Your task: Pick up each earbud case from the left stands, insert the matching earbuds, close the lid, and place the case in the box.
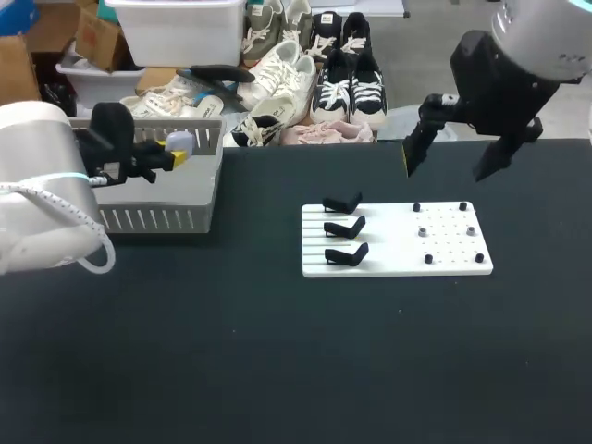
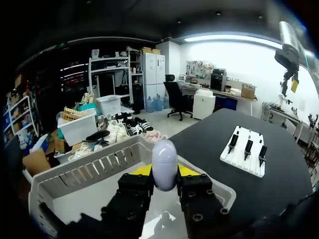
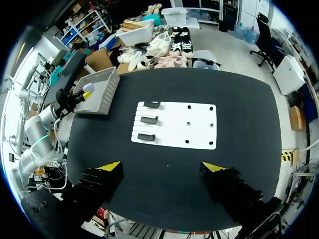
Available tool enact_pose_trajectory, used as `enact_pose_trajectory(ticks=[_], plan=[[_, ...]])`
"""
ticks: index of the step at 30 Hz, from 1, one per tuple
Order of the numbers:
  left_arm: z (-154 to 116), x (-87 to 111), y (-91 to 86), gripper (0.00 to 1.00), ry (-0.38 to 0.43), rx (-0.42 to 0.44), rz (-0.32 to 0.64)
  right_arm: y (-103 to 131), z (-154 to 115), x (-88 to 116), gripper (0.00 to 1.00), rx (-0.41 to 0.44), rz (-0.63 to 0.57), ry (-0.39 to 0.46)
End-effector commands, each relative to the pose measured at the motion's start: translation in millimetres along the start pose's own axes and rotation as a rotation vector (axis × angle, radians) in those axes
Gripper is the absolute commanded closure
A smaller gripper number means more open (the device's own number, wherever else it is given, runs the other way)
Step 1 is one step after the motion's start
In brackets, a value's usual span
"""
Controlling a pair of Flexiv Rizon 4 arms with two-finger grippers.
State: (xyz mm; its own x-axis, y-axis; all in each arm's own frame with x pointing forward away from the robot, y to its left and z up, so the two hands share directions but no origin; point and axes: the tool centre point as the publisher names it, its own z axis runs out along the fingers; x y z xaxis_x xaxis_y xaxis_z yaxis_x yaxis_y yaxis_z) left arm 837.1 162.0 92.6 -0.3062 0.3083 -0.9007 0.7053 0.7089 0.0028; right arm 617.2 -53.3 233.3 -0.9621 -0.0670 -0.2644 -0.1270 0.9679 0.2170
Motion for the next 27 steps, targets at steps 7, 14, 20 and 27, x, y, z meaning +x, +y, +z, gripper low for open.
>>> enact_pose_trajectory(ticks=[7,14,20,27], plan=[[1.6,-6.4,19.0,0.0,0.006,-0.05,0.046,0.0,-0.4,2.4,0.0,0.003,0.003,-0.006],[-32.9,-35.9,-22.2,0.0,-0.079,0.018,0.175,0.0,-0.4,2.4,0.0,0.003,0.003,-0.006],[-58.3,-55.5,-84.3,0.0,-0.162,0.182,0.25,0.0,-0.4,2.4,0.0,0.003,0.003,-0.006],[-67.4,-53.5,-136.3,0.0,-0.182,0.325,0.292,0.0,-0.4,2.4,0.0,0.003,0.003,-0.006]])
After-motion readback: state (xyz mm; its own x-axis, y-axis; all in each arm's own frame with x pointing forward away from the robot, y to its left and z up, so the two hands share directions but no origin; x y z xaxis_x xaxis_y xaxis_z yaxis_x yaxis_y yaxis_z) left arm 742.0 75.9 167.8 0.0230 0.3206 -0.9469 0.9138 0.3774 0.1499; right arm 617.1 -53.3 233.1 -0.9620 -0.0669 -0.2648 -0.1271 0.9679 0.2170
